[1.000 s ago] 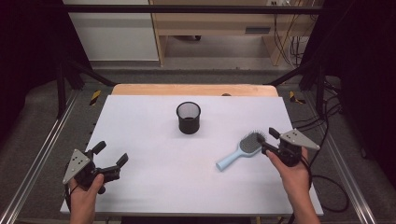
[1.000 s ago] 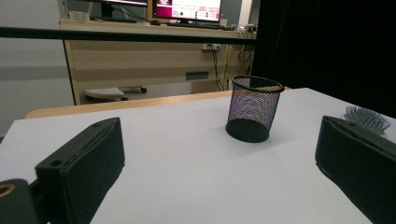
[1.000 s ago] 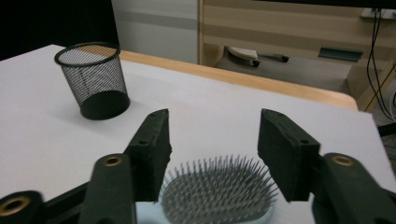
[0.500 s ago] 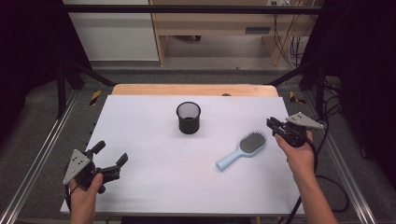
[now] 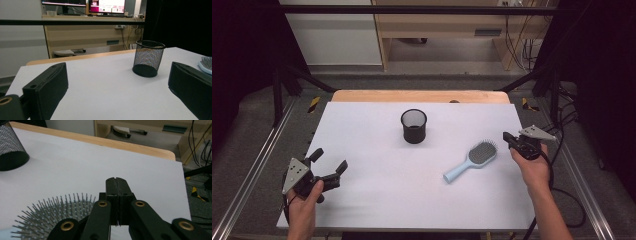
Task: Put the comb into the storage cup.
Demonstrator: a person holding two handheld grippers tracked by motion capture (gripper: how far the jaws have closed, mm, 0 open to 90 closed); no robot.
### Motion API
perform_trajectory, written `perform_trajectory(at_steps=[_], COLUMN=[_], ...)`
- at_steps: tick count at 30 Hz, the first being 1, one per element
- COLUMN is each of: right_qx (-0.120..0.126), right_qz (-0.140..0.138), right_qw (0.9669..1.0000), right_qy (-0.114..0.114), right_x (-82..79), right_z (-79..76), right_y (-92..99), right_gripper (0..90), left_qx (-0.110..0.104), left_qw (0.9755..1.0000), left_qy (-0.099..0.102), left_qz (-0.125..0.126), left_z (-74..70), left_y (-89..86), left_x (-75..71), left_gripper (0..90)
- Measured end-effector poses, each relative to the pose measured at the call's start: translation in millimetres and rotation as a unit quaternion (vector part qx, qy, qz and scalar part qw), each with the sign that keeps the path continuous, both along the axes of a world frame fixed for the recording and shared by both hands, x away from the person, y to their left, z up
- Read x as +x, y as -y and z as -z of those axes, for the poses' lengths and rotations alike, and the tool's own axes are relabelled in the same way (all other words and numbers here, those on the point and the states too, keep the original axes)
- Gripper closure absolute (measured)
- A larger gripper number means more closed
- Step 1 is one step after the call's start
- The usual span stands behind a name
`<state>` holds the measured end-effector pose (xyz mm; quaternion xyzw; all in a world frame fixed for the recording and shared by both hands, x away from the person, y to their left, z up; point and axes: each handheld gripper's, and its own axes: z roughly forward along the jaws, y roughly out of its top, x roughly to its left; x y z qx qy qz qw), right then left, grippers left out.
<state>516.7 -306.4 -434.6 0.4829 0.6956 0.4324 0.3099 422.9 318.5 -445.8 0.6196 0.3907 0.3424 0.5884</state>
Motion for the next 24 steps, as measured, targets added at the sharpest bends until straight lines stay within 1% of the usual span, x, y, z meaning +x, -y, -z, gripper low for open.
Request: perform_trajectory(at_steps=[1, 3, 5, 7, 8, 11, 14, 17, 18, 20, 24], right_qx=[0.007, 0.006, 0.005, 0.004, 0.001, -0.002, -0.006, -0.009, -0.011, -0.012, -0.013], right_qz=[0.006, 0.009, 0.011, 0.013, 0.011, 0.008, 0.001, -0.001, 0.0, -0.003, -0.015], right_qw=[1.0, 0.9999, 0.9998, 0.9996, 0.9993, 0.9984, 0.9977, 0.9973, 0.9964, 0.9957, 0.9955], right_qy=[-0.001, -0.007, -0.014, -0.027, -0.037, -0.056, -0.068, -0.073, -0.084, -0.092, -0.093], right_x=[-0.6, -0.1, 1.6, 4.7, 7.2, 12.8, 17.2, 20.2, 22.4, 23.8, 25.2], right_z=[3.7, 7.3, 12.1, 17.6, 21.1, 27.7, 32.1, 35.3, 39.0, 42.0, 43.9], right_y=[3.8, 5.9, 7.3, 7.7, 6.9, 4.4, 0.5, -0.5, -0.4, -0.7, -2.2], right_gripper=[89.8, 89.9, 90.0, 90.0, 90.0, 90.0, 90.0, 90.0, 90.0, 90.0, 90.0], left_qx=[-0.004, -0.003, 0.0, 0.001, 0.004, 0.016, 0.015, 0.016, 0.015, 0.013, 0.014], left_qw=[1.0, 1.0, 1.0, 0.9999, 0.9999, 0.9997, 0.9995, 0.9994, 0.9994, 0.9994, 0.9993], left_qy=[-0.004, -0.005, -0.008, -0.01, -0.011, -0.014, -0.018, -0.018, -0.019, -0.018, -0.018], left_qz=[-0.002, -0.002, 0.004, 0.005, 0.01, 0.015, 0.021, 0.023, 0.024, 0.026, 0.029], left_z=[1.6, 1.9, 2.2, 2.3, 2.3, 2.0, 2.0, 1.8, 1.4, 0.9, 0.5], left_y=[-2.1, -2.7, -0.9, 0.0, 2.0, 5.5, 7.8, 9.0, 9.4, 9.9, 11.1], left_x=[1.7, 2.1, 1.8, 1.7, 1.4, 0.7, 0.2, -0.1, -0.5, -1.6, -3.1], left_gripper=[3.2, 3.6, 3.6, 3.5, 3.5, 1.6, 1.6, 1.7, 1.7, 1.7, 1.8])
